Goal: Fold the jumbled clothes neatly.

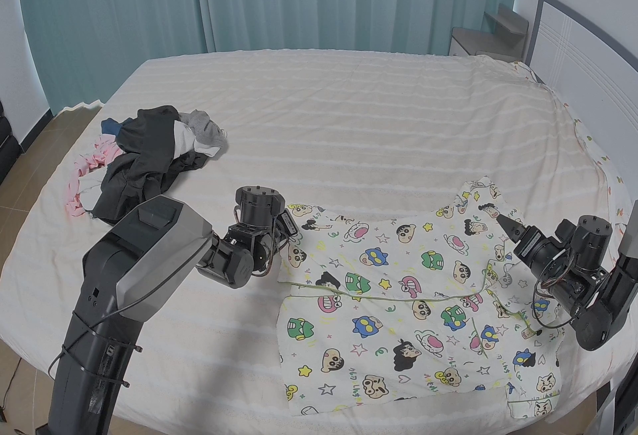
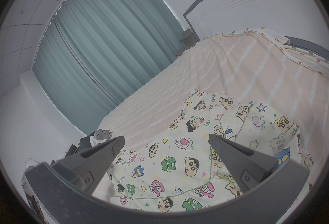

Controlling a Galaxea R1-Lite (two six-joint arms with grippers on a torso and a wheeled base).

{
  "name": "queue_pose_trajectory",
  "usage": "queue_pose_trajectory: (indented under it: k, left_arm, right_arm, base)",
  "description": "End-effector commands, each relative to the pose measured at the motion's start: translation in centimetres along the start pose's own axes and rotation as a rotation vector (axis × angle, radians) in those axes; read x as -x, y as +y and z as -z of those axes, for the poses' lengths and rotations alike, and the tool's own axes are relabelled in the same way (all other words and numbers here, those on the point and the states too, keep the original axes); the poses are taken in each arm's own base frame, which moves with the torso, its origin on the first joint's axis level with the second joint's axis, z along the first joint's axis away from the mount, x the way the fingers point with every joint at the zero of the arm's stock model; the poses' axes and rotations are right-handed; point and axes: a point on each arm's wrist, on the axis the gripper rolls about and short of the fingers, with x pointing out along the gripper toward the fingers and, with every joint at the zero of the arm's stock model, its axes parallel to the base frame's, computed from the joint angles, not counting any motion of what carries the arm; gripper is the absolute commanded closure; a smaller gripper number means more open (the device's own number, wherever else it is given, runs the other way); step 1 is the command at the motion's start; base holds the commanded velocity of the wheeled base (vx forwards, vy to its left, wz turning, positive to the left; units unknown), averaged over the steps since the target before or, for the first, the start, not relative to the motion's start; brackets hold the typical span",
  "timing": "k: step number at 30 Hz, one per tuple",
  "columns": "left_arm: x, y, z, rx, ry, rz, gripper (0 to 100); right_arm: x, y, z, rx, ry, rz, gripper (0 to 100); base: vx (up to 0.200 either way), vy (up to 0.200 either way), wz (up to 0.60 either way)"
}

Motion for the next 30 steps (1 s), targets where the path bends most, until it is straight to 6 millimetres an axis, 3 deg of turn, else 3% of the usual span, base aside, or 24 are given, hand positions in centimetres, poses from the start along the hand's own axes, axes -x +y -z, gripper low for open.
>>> queue_pose_trajectory:
  k: [1, 6, 7, 13, 15, 19, 25, 30]
  left_arm:
    - [0.0, 0.1, -0.2, 0.005, -0.003, -0.003, 100]
    - [0.0, 0.2, -0.1, 0.004, 0.000, -0.004, 100]
    - [0.0, 0.2, -0.1, 0.004, 0.000, -0.004, 0]
    - [0.8, 0.0, -0.8, 0.006, 0.003, -0.007, 0]
    - [2.4, 0.0, -1.5, -0.001, 0.030, -0.011, 0]
    - [5.7, -0.1, -3.0, -0.007, 0.053, -0.015, 0]
    - [12.9, 1.2, -3.7, 0.031, 0.116, -0.009, 0]
    - [18.6, 2.1, -2.1, 0.103, 0.142, 0.034, 0]
  right_arm:
    - [0.0, 0.0, 0.0, 0.000, 0.000, 0.000, 0]
    - [0.0, 0.0, 0.0, -0.001, -0.001, -0.001, 0]
    - [0.0, 0.0, 0.0, -0.001, -0.001, -0.001, 0]
    - [0.0, 0.0, -0.1, -0.002, -0.003, 0.001, 0]
    - [0.0, 0.0, 0.0, 0.000, -0.002, 0.000, 0]
    - [0.4, 0.2, -0.3, 0.001, -0.012, -0.006, 0]
    - [1.7, 0.5, -0.6, 0.040, -0.010, -0.017, 0]
    - [3.4, 1.4, 0.1, 0.084, 0.024, -0.048, 0]
  base:
    - [0.000, 0.000, 0.00]
    - [0.000, 0.000, 0.00]
    - [0.000, 0.000, 0.00]
    - [0.000, 0.000, 0.00]
    - [0.000, 0.000, 0.00]
    - [0.000, 0.000, 0.00]
    - [0.000, 0.000, 0.00]
    - [0.000, 0.000, 0.00]
